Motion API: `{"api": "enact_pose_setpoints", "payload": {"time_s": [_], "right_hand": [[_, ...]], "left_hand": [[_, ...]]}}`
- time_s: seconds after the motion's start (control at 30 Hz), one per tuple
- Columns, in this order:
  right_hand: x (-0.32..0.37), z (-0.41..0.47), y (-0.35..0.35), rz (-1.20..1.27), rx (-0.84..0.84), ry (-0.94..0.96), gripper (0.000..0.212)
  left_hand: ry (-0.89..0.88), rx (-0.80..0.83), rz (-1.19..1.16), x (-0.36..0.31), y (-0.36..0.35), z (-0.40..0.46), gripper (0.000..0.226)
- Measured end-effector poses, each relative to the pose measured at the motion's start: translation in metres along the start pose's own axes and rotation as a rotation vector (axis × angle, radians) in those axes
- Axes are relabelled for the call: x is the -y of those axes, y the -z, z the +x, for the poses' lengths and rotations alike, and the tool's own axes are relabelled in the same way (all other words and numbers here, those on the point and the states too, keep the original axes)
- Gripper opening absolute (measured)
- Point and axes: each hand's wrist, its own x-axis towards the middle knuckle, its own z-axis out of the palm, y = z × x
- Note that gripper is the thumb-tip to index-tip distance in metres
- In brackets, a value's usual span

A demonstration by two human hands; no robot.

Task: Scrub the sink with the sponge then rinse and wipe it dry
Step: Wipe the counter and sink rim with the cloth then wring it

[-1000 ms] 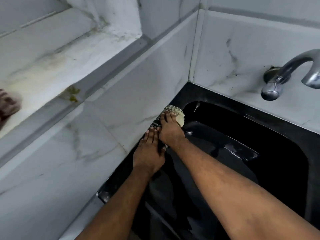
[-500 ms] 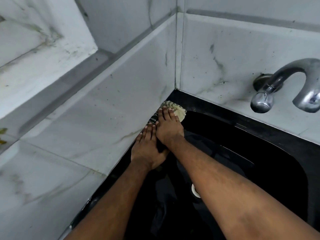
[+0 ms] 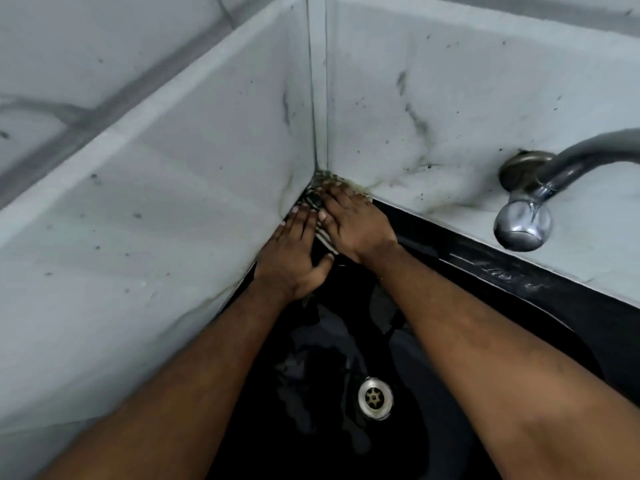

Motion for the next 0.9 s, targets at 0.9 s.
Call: {"api": "enact_pose_setpoints", "payload": {"time_s": [0.9], "right_hand": [[-0.09, -0.16, 0.029, -0.021, 0.069, -0.349, 0.059]], "left_hand": [[-0.19, 0.11, 0.171, -0.135, -0.005, 0.039, 0.063]]}}
